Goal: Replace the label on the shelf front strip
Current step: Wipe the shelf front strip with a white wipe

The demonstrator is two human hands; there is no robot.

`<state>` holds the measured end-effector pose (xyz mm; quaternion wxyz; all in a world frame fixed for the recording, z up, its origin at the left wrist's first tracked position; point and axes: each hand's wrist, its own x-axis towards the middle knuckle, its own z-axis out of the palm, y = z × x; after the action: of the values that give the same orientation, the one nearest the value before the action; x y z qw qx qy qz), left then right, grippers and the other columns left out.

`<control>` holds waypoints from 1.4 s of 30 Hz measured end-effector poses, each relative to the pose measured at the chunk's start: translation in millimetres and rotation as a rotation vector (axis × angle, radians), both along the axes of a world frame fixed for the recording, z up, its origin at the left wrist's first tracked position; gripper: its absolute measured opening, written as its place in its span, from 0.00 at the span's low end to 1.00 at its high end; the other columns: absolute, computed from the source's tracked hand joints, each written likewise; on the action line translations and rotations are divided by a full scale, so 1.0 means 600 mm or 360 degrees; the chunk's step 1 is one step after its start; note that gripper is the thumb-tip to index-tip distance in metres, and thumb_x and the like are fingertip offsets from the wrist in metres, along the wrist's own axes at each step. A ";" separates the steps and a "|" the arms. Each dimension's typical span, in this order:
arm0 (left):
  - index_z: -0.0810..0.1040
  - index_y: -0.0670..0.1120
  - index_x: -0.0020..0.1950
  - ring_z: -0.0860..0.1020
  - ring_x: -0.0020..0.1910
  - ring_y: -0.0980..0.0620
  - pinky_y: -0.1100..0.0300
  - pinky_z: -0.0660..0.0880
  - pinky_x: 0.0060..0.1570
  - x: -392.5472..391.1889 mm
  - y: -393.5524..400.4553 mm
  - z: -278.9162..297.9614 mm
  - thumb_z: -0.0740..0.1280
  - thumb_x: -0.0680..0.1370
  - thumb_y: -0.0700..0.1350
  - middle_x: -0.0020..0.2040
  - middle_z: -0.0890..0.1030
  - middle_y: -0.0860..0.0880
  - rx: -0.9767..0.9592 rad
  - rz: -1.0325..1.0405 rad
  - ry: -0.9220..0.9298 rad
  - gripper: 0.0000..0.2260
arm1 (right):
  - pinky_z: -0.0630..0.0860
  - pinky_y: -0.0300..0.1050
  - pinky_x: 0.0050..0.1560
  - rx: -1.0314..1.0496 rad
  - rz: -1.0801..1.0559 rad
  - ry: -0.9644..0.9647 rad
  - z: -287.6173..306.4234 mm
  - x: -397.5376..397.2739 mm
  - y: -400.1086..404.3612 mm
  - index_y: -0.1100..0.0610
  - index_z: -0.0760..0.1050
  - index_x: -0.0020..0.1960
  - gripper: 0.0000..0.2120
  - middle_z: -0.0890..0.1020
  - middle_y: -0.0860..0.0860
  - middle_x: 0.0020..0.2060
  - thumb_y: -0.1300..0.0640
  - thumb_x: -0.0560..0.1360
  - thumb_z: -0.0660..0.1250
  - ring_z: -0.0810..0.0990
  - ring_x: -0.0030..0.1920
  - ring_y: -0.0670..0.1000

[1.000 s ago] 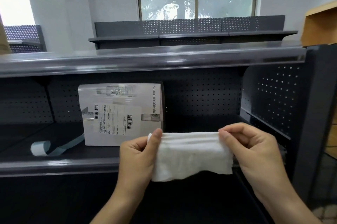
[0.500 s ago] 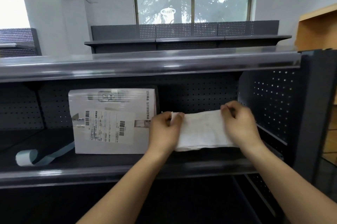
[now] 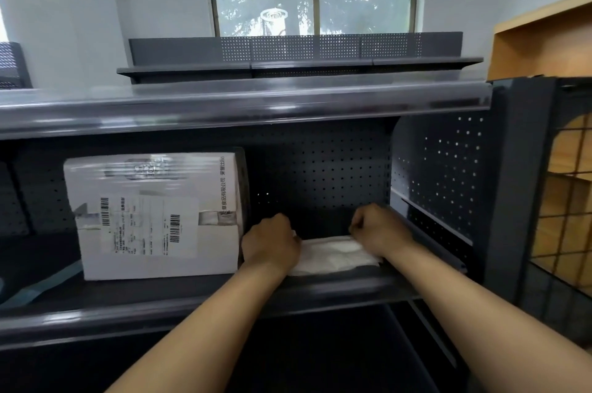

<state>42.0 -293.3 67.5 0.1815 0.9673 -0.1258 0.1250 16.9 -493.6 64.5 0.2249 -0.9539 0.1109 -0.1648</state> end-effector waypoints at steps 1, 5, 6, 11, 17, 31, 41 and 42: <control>0.81 0.46 0.57 0.83 0.53 0.43 0.56 0.71 0.42 -0.002 0.000 0.000 0.64 0.82 0.51 0.54 0.85 0.45 0.0035 0.0010 -0.0037 0.11 | 0.79 0.45 0.47 -0.0049 -0.0008 0.0016 0.002 0.000 0.003 0.52 0.82 0.48 0.06 0.85 0.50 0.47 0.56 0.80 0.66 0.82 0.48 0.51; 0.80 0.47 0.61 0.81 0.58 0.43 0.53 0.75 0.47 -0.016 -0.006 0.008 0.65 0.82 0.54 0.60 0.83 0.45 0.0104 -0.0006 -0.0213 0.14 | 0.79 0.47 0.48 -0.0234 -0.0052 0.0022 0.008 -0.009 0.015 0.55 0.79 0.56 0.10 0.85 0.53 0.51 0.50 0.80 0.66 0.82 0.49 0.54; 0.79 0.48 0.65 0.79 0.63 0.43 0.51 0.76 0.53 -0.021 -0.008 0.011 0.64 0.82 0.55 0.64 0.81 0.45 0.0127 -0.0036 -0.0276 0.16 | 0.80 0.49 0.50 -0.0282 -0.0056 -0.0026 0.011 -0.013 0.018 0.55 0.79 0.58 0.12 0.84 0.54 0.53 0.49 0.80 0.66 0.82 0.52 0.56; 0.68 0.50 0.79 0.65 0.79 0.45 0.51 0.62 0.77 -0.052 -0.007 0.006 0.55 0.85 0.58 0.80 0.68 0.46 0.0196 -0.0572 -0.0104 0.24 | 0.66 0.51 0.76 -0.0334 0.0282 0.0046 0.014 -0.048 0.050 0.54 0.66 0.78 0.23 0.67 0.52 0.79 0.49 0.85 0.57 0.66 0.78 0.55; 0.52 0.56 0.84 0.53 0.84 0.49 0.52 0.53 0.81 -0.063 0.006 -0.004 0.44 0.84 0.67 0.86 0.53 0.49 0.0282 -0.0700 0.0474 0.31 | 0.59 0.49 0.80 -0.0334 0.0508 0.0481 -0.006 -0.066 0.053 0.47 0.57 0.82 0.24 0.60 0.48 0.82 0.49 0.86 0.50 0.60 0.81 0.53; 0.76 0.51 0.68 0.80 0.60 0.48 0.54 0.78 0.56 -0.122 0.093 -0.006 0.57 0.80 0.68 0.64 0.82 0.48 0.0219 -0.0529 -0.0136 0.26 | 0.56 0.44 0.81 -0.0274 0.0462 0.0056 -0.007 -0.091 0.070 0.46 0.59 0.81 0.26 0.62 0.44 0.81 0.44 0.85 0.56 0.57 0.82 0.45; 0.86 0.55 0.57 0.80 0.58 0.62 0.58 0.77 0.62 -0.138 0.381 -0.034 0.67 0.76 0.56 0.56 0.84 0.63 -0.0767 -0.0236 -0.0635 0.13 | 0.79 0.40 0.47 0.0004 0.0769 -0.0517 0.007 -0.112 0.297 0.42 0.76 0.47 0.10 0.82 0.40 0.43 0.58 0.78 0.72 0.81 0.49 0.43; 0.86 0.54 0.55 0.80 0.58 0.61 0.57 0.77 0.62 -0.133 0.412 -0.036 0.68 0.76 0.53 0.55 0.83 0.62 -0.0834 -0.0161 -0.0706 0.11 | 0.79 0.41 0.46 0.0038 0.0803 -0.0505 0.007 -0.109 0.319 0.43 0.76 0.46 0.11 0.82 0.41 0.42 0.59 0.78 0.72 0.81 0.47 0.44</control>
<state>-37.6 -46.4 45.8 0.3980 0.8295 -0.1736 0.3512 -48.5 -302.2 68.7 0.2845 -0.9110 -0.1642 -0.2494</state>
